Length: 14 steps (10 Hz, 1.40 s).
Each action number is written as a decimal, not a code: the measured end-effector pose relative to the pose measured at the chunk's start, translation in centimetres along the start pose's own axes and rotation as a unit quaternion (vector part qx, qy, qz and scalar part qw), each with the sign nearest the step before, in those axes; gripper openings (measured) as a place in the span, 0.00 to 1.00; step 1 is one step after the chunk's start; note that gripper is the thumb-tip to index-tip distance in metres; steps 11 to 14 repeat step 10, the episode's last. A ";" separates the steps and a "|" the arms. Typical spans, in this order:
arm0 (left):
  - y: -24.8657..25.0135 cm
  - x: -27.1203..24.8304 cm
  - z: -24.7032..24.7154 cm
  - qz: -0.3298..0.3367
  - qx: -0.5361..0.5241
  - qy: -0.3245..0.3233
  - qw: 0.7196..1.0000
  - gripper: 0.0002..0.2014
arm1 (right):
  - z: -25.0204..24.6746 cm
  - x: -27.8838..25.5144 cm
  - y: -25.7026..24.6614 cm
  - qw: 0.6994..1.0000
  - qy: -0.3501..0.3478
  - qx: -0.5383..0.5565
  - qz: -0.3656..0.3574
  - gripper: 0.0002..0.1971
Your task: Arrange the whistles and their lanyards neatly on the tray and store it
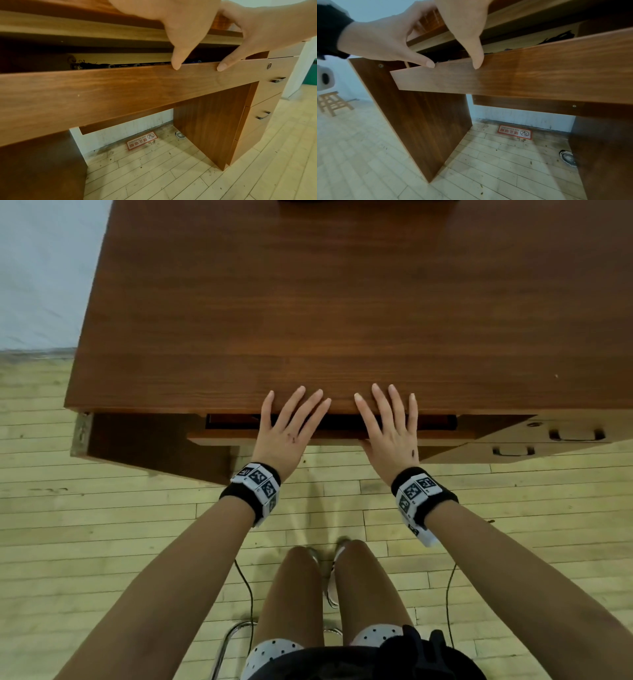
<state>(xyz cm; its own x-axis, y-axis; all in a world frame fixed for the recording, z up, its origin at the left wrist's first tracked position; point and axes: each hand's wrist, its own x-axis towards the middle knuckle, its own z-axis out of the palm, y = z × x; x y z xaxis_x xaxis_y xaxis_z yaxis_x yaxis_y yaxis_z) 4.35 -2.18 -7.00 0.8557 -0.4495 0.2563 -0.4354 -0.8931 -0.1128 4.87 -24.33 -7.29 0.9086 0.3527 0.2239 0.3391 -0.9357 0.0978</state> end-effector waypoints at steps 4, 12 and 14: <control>0.9 1.5 3.1 -0.072 0.020 0.120 0.990 0.43 | 2.9 1.4 -0.6 0.986 0.157 0.016 0.057 0.39; -1.0 4.6 -11.0 -0.072 -0.093 -0.109 0.987 0.26 | -10.7 3.4 -0.4 0.985 -0.133 0.095 0.062 0.38; -1.0 4.6 -11.0 -0.072 -0.093 -0.109 0.987 0.26 | -10.7 3.4 -0.4 0.985 -0.133 0.095 0.062 0.38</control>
